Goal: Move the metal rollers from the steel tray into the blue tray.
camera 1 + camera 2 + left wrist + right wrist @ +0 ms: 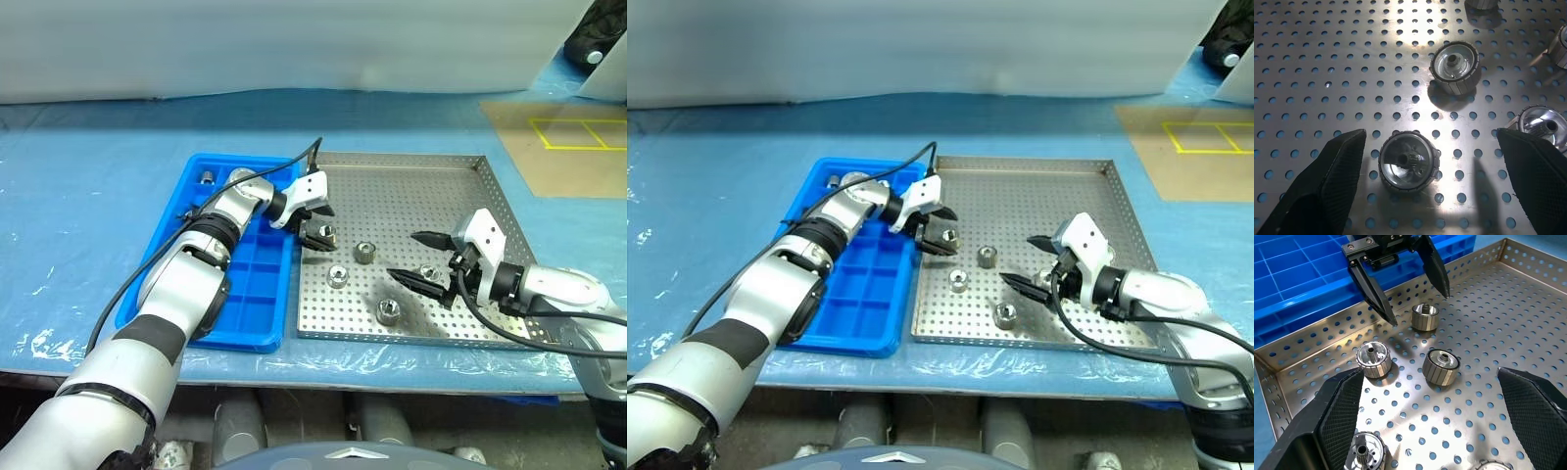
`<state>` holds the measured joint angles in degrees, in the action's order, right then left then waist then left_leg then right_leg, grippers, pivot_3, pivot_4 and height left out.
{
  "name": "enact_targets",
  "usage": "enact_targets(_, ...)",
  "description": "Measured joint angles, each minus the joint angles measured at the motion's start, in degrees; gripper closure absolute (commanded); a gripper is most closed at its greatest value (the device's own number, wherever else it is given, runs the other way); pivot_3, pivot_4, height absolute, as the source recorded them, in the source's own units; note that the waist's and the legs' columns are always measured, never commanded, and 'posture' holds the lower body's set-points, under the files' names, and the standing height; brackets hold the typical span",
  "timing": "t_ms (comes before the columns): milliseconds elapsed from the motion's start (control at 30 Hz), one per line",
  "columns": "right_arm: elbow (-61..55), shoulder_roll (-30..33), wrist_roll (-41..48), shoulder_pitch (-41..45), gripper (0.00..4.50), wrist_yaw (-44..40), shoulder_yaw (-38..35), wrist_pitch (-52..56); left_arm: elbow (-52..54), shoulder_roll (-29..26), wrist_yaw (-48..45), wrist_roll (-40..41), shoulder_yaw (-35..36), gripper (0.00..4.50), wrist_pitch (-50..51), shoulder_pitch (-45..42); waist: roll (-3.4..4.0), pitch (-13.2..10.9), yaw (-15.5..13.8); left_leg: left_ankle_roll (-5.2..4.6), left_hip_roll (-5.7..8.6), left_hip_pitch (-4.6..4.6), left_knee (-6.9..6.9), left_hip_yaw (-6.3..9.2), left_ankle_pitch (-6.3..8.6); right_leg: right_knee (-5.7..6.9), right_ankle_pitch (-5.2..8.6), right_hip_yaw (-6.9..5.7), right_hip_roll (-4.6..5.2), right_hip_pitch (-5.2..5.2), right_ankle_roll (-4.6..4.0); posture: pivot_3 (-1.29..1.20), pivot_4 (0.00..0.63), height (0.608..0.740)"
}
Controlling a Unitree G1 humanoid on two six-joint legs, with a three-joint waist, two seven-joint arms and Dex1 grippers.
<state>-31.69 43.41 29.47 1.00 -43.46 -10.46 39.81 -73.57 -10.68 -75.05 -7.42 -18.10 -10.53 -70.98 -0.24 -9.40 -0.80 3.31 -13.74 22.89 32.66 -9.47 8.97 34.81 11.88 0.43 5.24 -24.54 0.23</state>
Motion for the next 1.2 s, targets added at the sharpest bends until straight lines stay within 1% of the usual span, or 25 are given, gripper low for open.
enact_targets(167, -2.57, -0.99, 0.09, -2.65, 0.02, 2.64, -0.70, 0.52, -1.13, 1.03, 0.02, -3.69, -0.23, 0.00, -1.44, -3.07, 0.00, 0.00, 0.28, -0.04, 0.01, -0.05, 0.01, -0.03, 0.03, -0.03, 0.00, 0.02, 0.03, 0.04, 0.01, -0.53, 0.150, 0.740)
enact_targets(467, -3.39, -1.87, 0.08, -5.17, 0.02, 5.69, -1.03, 0.47, -2.63, 1.53, 3.51, -11.14, -3.33, 0.00, -4.04, -3.14, 0.00, 0.00, 1.65, -0.12, 0.01, 0.00, 0.01, -0.03, 0.07, -0.11, 0.00, 0.00, 0.03, 0.05, 0.01, -0.55, 0.150, 0.740)
enact_targets(567, -3.39, -1.98, 0.08, -5.29, 0.02, 6.23, -1.03, 0.47, -2.64, 1.69, 5.44, -12.56, -3.67, 0.00, -4.51, -3.15, 0.00, 0.00, 1.75, -0.11, 0.01, -0.01, 0.02, -0.03, 0.07, -0.11, 0.00, 0.00, 0.03, 0.06, 0.01, -0.55, 0.150, 0.740)
enact_targets(833, -3.39, -2.02, 0.08, -4.71, 0.02, 7.15, -1.02, 0.39, -2.64, 1.85, 5.96, -15.00, -4.30, 0.00, -4.70, -3.14, 0.00, 0.00, 2.04, -0.11, 0.00, -0.03, 0.01, -0.03, 0.07, -0.11, 0.00, 0.01, 0.01, 0.06, 0.01, -0.54, 0.150, 0.740)
enact_targets(900, -3.39, -2.04, 0.08, -4.60, 0.00, 7.27, -1.02, 0.32, -2.64, 1.87, 6.07, -15.13, -4.29, 0.37, -4.69, -3.14, 0.00, 0.00, 2.12, -0.11, 0.00, -0.03, 0.00, -0.04, 0.07, -0.11, 0.00, 0.01, 0.02, 0.06, 0.01, -0.54, 0.150, 0.740)
enact_targets(967, -3.39, -2.07, 0.07, -4.43, 0.00, 7.34, -1.01, 0.26, -2.64, 1.89, 6.43, -15.21, -4.28, 0.89, -4.64, -3.11, 0.00, 0.00, 2.21, -0.11, 0.00, -0.03, 0.01, -0.04, 0.07, -0.11, 0.00, 0.01, 0.02, 0.06, 0.01, -0.54, 0.150, 0.740)
enact_targets(1167, -3.38, -2.19, -0.04, -4.14, 0.00, 7.64, -0.96, 0.09, -2.65, 1.87, 6.48, -15.44, -4.28, 0.89, -4.65, -2.75, 0.00, 0.00, 2.65, -0.11, 0.01, -0.02, 0.00, -0.04, 0.08, -0.13, 0.01, 0.01, 0.02, 0.06, 0.01, -0.54, 0.150, 0.740)
enact_targets(1200, -3.38, -2.20, -0.07, -4.11, 0.00, 7.67, -0.90, -0.07, -2.66, 1.86, 6.01, -15.42, -4.28, 1.06, -4.65, -2.69, 0.00, 0.00, 2.77, -0.12, 0.01, -0.01, 0.00, -0.04, 0.08, -0.13, 0.01, 0.00, 0.02, 0.05, 0.01, -0.54, 0.150, 0.740)
